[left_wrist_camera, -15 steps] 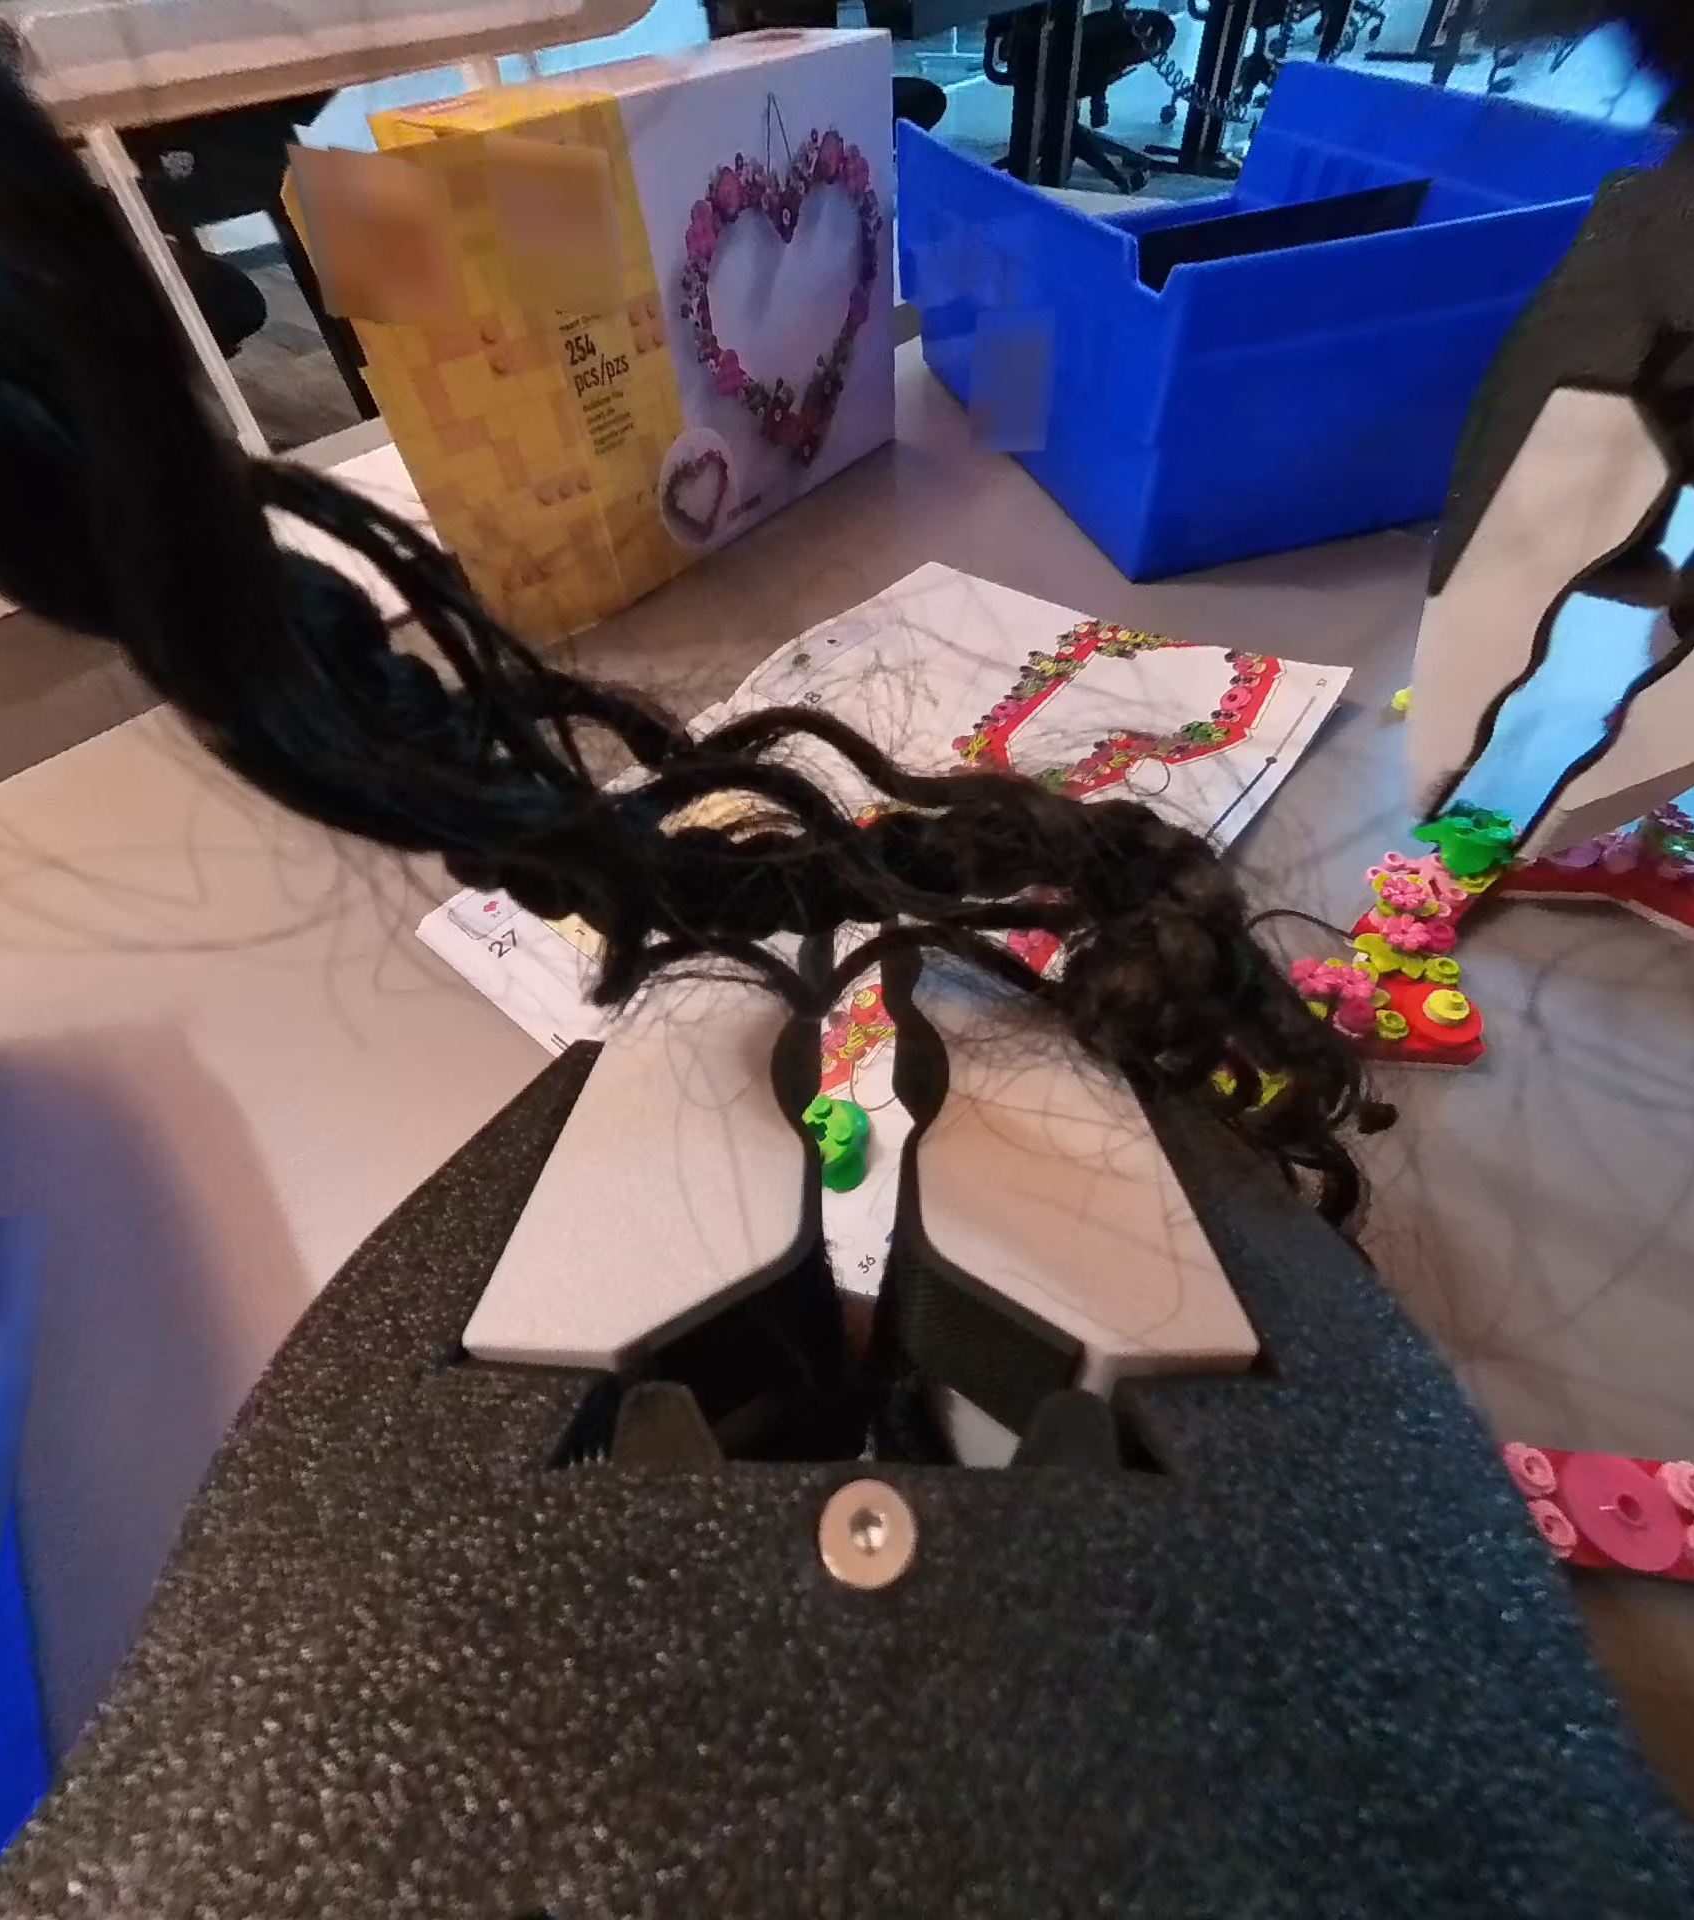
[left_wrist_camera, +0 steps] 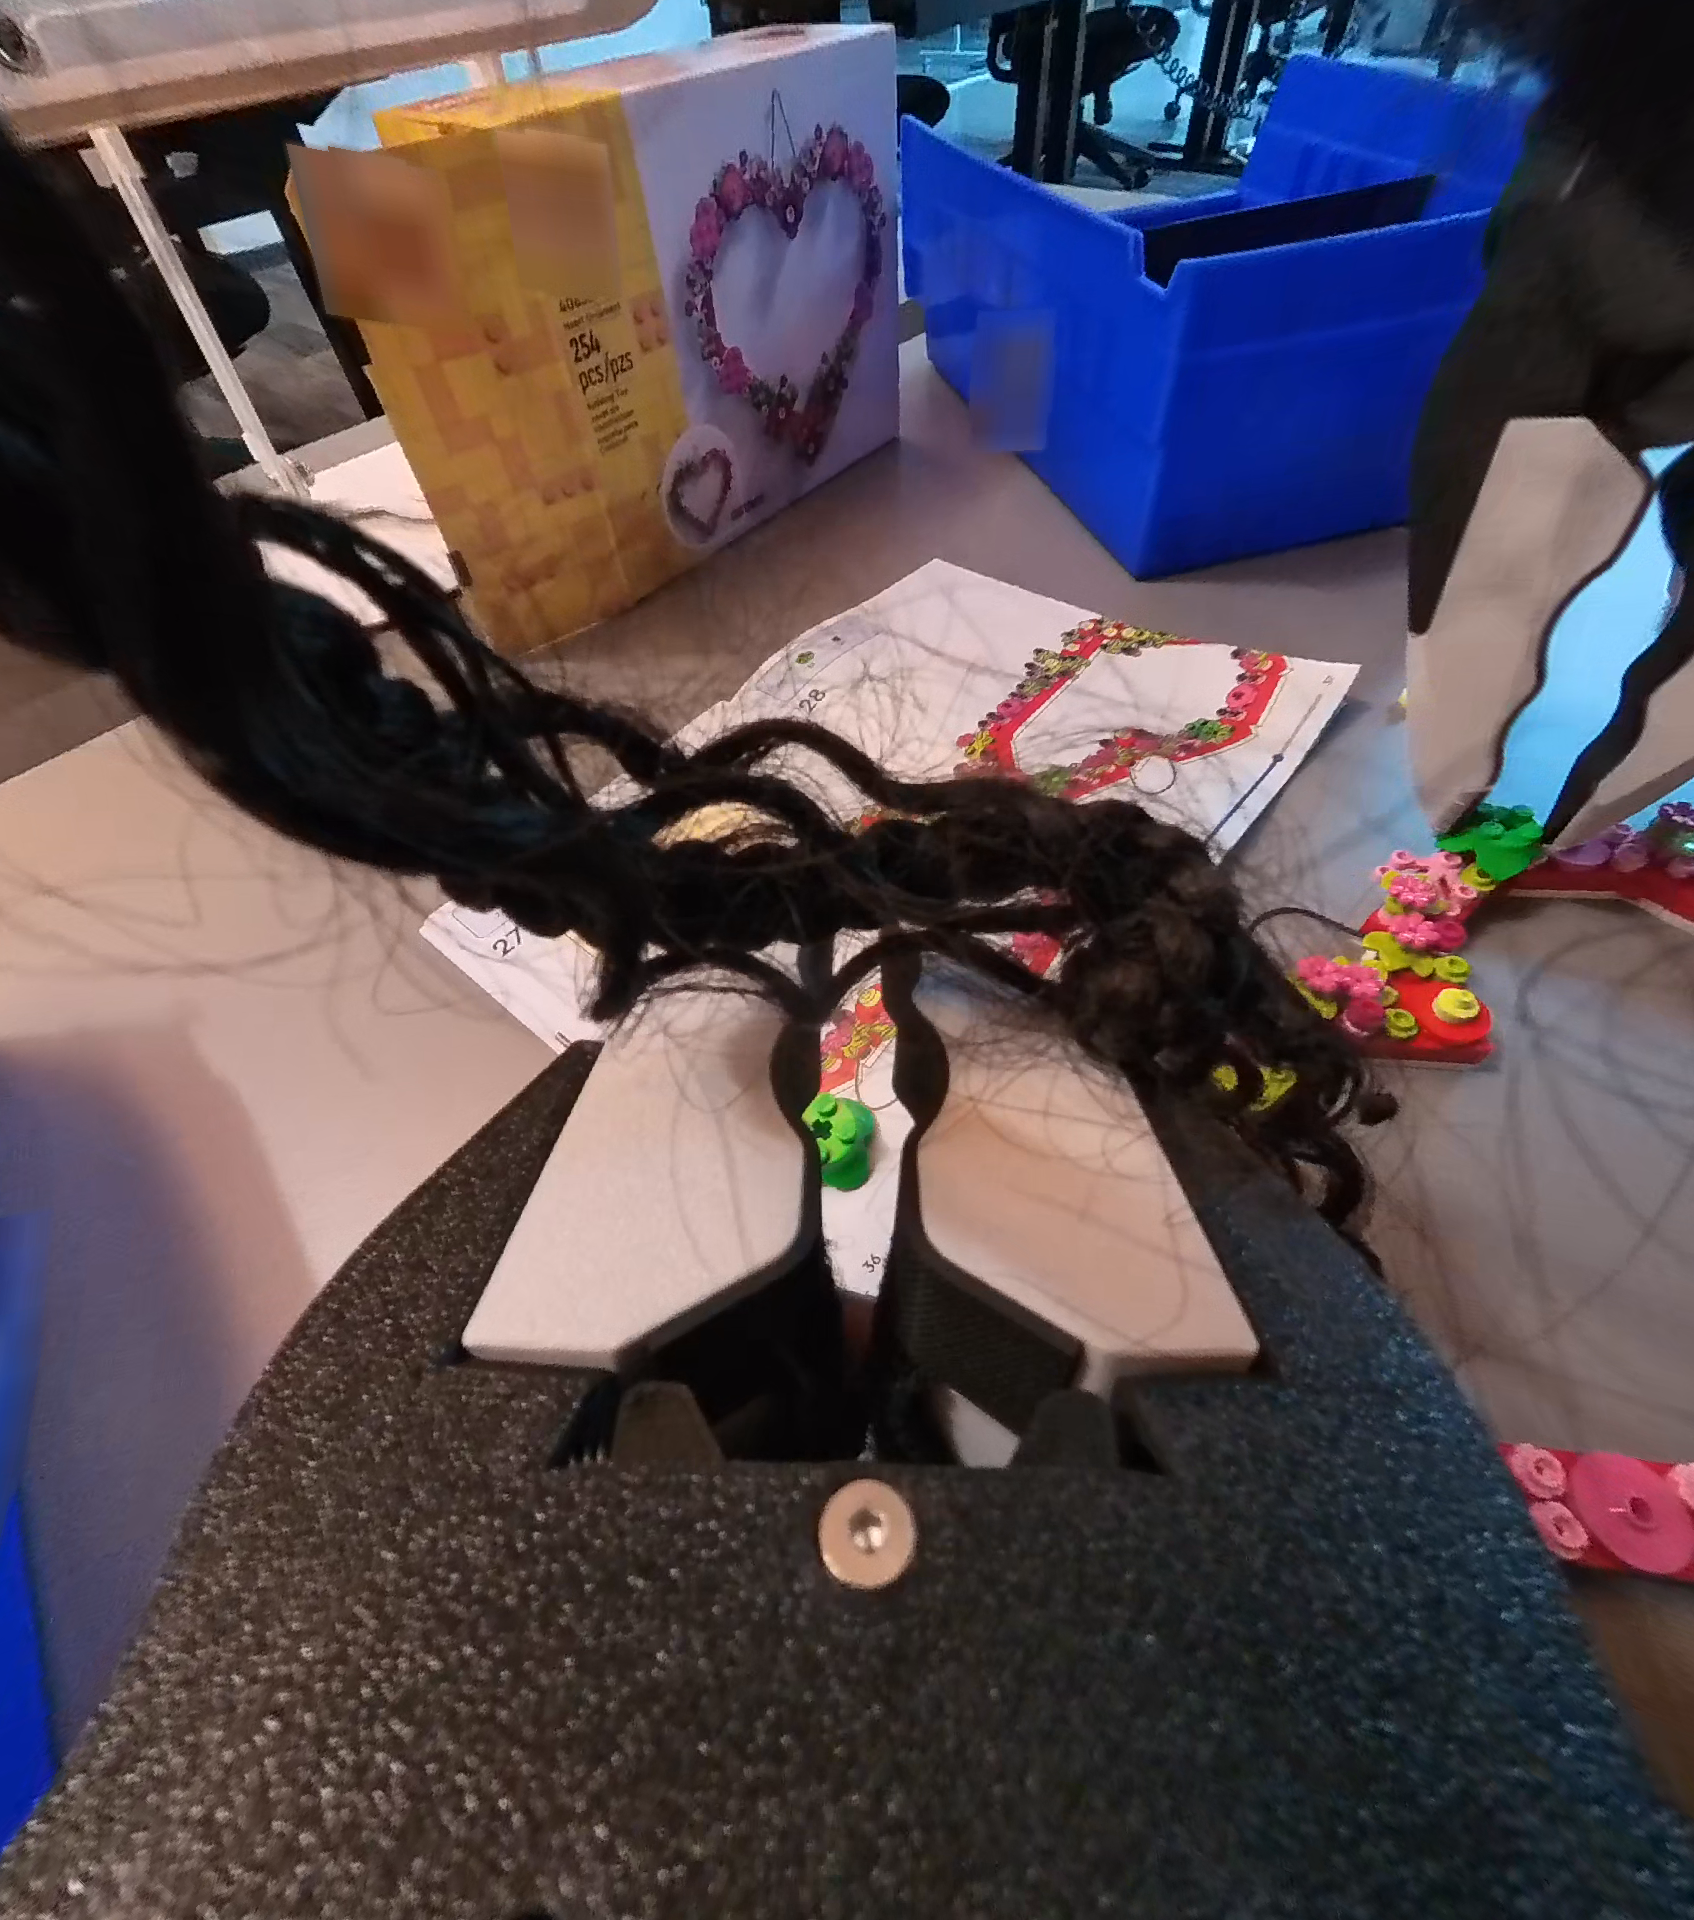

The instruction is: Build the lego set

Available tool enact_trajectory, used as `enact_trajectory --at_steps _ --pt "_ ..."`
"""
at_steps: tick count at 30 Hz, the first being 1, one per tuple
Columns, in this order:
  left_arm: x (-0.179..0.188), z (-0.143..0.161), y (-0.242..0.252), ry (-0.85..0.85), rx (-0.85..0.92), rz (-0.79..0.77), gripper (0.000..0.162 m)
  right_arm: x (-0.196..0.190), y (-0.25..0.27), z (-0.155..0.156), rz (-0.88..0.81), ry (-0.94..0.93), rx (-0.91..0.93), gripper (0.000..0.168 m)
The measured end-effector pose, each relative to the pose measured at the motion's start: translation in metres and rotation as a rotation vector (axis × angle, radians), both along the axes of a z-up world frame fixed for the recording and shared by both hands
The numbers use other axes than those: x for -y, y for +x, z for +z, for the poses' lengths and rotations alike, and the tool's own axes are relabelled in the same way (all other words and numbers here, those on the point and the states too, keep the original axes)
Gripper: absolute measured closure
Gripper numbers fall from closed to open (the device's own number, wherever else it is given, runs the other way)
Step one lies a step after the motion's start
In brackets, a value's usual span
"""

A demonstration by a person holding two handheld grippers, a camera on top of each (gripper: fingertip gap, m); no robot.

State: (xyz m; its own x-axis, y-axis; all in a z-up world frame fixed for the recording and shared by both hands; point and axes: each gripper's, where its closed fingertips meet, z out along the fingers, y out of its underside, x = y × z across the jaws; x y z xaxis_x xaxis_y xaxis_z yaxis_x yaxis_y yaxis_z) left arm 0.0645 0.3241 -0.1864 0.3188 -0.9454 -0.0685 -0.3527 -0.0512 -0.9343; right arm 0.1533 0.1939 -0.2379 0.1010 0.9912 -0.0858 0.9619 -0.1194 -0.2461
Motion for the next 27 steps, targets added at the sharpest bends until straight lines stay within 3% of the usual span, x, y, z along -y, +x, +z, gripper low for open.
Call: enact_trajectory --at_steps 8,19,22,27 --pt "0.0 -0.001 0.001 0.006 -0.006 -0.003 0.154 0.003 0.0 -0.002 -0.004 0.023 0.121 0.148" --pt "0.0 -0.003 0.001 0.017 -0.019 -0.006 0.154 0.002 0.0 0.002 -0.17 0.005 -0.036 0.15" --pt "0.001 -0.003 0.001 0.024 -0.021 -0.006 0.154 0.001 0.005 0.005 -0.34 -0.012 -0.078 0.15" --pt "0.0 -0.002 0.001 0.022 -0.017 -0.005 0.154 -0.004 -0.001 0.016 -0.834 -0.028 -0.269 0.151"
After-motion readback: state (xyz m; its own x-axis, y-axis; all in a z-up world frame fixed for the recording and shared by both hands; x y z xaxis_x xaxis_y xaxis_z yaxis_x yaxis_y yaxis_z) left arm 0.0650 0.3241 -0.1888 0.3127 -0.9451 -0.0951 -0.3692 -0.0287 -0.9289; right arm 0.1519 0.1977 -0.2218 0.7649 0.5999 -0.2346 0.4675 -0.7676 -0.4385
